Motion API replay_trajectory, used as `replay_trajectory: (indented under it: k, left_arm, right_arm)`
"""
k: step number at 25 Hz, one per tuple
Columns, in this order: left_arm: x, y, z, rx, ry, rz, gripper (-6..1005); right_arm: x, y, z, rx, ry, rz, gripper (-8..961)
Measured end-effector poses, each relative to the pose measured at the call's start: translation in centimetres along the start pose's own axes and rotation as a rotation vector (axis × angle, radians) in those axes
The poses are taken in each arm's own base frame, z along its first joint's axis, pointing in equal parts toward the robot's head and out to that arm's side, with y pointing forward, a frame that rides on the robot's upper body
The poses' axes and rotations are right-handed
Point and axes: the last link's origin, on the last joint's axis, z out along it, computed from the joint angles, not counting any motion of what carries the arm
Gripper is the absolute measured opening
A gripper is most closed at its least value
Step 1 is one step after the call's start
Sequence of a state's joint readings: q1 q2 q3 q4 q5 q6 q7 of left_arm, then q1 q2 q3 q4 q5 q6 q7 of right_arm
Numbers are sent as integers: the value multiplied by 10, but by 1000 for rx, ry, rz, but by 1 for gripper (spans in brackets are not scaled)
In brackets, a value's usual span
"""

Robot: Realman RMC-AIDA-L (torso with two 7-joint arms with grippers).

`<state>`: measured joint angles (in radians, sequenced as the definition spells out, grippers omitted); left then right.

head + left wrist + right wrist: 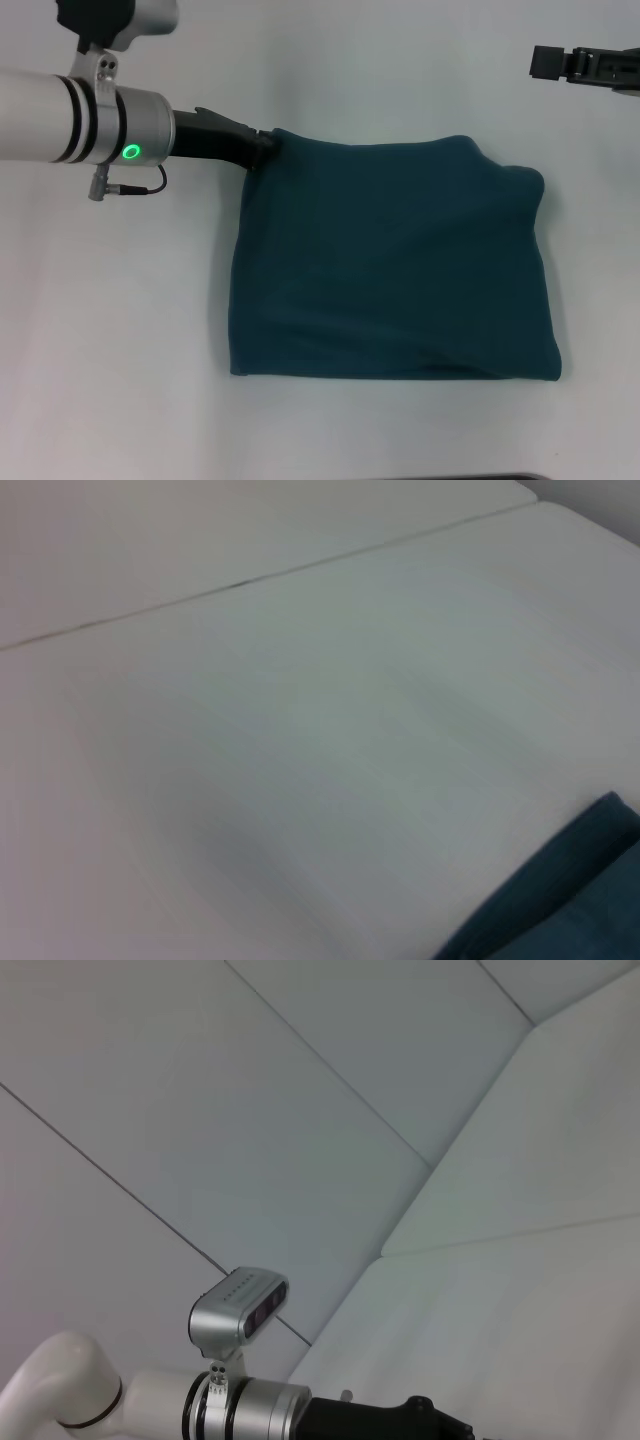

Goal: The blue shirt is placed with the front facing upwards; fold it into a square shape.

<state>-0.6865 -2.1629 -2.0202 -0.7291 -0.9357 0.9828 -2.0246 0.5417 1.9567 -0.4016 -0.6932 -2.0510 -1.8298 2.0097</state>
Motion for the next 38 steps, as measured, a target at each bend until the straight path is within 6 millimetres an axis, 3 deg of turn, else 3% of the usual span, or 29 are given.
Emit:
replay_trajectory:
  k: [9, 23, 31, 34, 38]
  left_arm:
    - [-4, -13, -11, 40, 33, -46, 45]
    - [-7, -16, -20, 47, 43, -59, 76]
    - [-12, -29, -44, 106, 101, -126, 94]
    - [-18, -35, -59, 113, 135, -168, 308]
    - [-24, -31, -73, 61, 184, -205, 470]
  right_arm:
    - [2, 0, 2, -3, 13, 0, 614]
    - [3, -1, 5, 3, 34, -2, 614]
    - [3, -1, 5, 4, 49, -17, 614]
    - [5, 0, 7, -5, 73, -45, 614]
    - [10, 0, 11, -6, 98, -107, 614]
